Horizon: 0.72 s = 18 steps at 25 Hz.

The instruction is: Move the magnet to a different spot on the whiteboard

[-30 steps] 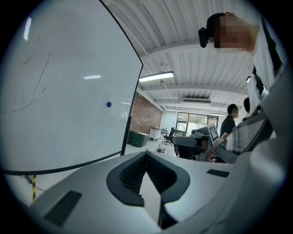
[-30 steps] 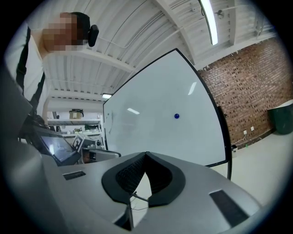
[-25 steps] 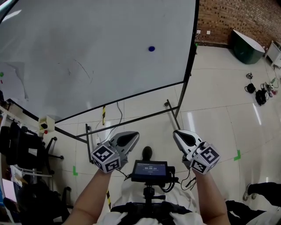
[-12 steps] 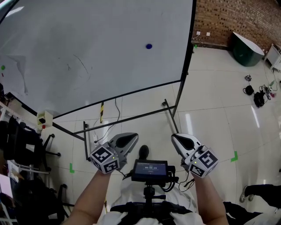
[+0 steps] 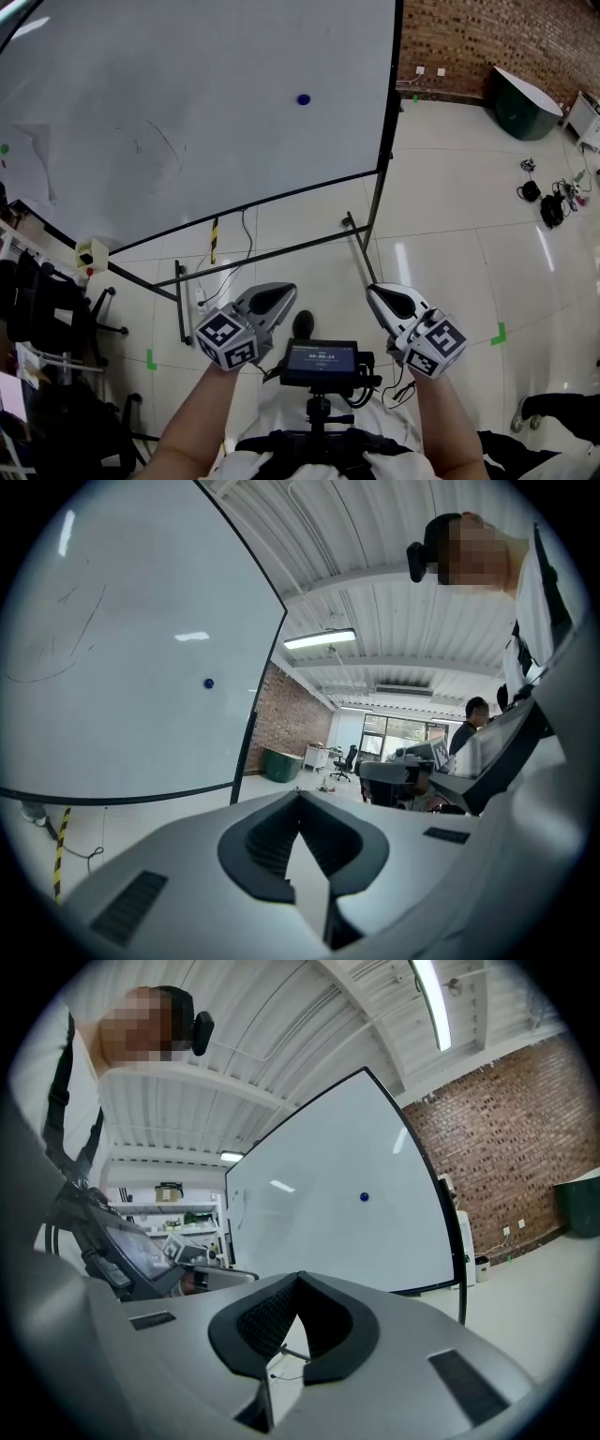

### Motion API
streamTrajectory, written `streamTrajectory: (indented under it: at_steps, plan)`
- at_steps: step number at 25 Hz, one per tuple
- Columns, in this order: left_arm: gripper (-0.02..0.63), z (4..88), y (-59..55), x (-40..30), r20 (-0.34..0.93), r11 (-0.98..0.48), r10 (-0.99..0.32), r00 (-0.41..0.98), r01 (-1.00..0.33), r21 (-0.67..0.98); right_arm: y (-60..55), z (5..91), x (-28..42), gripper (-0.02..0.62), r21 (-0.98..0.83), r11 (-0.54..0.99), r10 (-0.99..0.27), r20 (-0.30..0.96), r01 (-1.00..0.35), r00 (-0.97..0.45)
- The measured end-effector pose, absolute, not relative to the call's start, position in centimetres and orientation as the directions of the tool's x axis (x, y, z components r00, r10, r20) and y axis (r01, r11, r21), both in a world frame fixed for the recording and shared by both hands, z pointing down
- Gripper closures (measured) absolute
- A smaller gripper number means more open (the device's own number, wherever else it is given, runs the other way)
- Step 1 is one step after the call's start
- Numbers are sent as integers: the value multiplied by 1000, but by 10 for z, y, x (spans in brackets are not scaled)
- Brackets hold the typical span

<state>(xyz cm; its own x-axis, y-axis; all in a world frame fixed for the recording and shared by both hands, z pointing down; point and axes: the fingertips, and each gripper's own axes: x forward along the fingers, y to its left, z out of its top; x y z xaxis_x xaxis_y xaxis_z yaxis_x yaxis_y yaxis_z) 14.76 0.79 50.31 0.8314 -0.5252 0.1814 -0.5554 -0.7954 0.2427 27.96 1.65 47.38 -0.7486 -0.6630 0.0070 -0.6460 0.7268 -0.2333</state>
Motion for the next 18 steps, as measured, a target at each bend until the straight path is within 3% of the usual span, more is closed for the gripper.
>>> streamTrajectory:
  at_steps: [18]
  plan:
    - [598,492,8,184,196,-788,-541,818,-574,224,15,463,310,566,-265,737,-650,-25,-622,-759]
